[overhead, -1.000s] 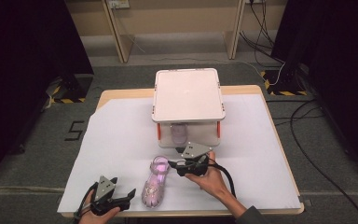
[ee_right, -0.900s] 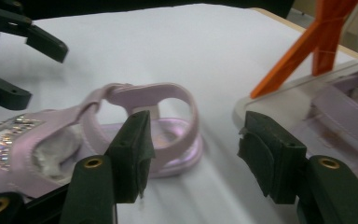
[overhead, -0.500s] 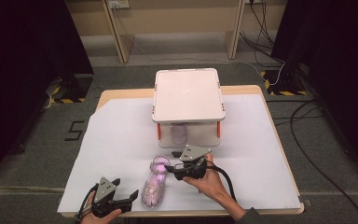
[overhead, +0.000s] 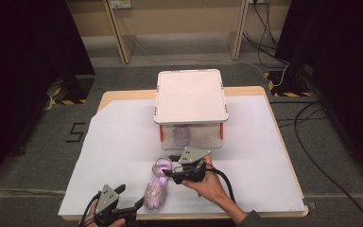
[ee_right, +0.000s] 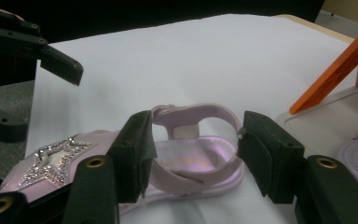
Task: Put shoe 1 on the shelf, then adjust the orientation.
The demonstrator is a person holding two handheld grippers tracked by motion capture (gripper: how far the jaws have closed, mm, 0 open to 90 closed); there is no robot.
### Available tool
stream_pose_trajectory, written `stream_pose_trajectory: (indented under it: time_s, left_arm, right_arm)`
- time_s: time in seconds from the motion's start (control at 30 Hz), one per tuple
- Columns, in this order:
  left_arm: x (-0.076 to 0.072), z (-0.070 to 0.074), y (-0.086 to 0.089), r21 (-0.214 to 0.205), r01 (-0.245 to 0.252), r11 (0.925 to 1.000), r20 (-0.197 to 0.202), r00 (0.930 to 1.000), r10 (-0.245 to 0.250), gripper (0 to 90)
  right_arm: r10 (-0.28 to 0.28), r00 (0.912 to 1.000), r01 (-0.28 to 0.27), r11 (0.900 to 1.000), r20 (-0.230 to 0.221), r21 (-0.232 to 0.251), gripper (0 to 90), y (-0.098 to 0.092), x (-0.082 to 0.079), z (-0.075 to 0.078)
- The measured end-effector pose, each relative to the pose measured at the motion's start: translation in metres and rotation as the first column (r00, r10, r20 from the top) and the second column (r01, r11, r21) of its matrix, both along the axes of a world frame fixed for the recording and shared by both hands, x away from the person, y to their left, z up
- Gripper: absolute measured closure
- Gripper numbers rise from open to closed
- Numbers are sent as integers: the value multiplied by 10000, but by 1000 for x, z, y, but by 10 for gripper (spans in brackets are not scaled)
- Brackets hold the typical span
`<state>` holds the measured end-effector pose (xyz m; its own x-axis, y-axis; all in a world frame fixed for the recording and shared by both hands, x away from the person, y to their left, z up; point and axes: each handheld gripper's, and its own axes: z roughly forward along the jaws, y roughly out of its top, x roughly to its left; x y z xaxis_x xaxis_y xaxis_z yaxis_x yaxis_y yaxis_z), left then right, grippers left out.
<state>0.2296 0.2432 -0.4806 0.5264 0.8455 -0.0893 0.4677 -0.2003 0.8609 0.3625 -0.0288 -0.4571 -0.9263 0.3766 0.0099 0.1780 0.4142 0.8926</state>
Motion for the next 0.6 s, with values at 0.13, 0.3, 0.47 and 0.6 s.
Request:
stream_pose_trajectory:
  time_s: [0.13, 0.3, 0.47, 0.6]
  left_arm:
    - [-8, 0, -12, 20, 450, 9990, -70, 9990, -450, 160]
    - [-11, -4, -23, 128, 768, 9970, -204, 9969, -765, 160]
    - [-11, -7, -24, 248, 717, 9971, -259, 9971, -710, 160]
    - [-9, -8, -23, 470, 641, 9968, -199, 9978, -632, 160]
  right_arm:
    - [299, 9995, -298, 9995, -116, 101, 423, 2, -3, 1]
    - [680, 9976, -679, 9977, -137, 57, 405, 4, -5, 1]
    - [907, 9955, -912, 9956, -277, -195, 415, 8, -5, -4]
    - [1237, 9918, -1251, 9911, -329, -455, 440, 12, -6, -7]
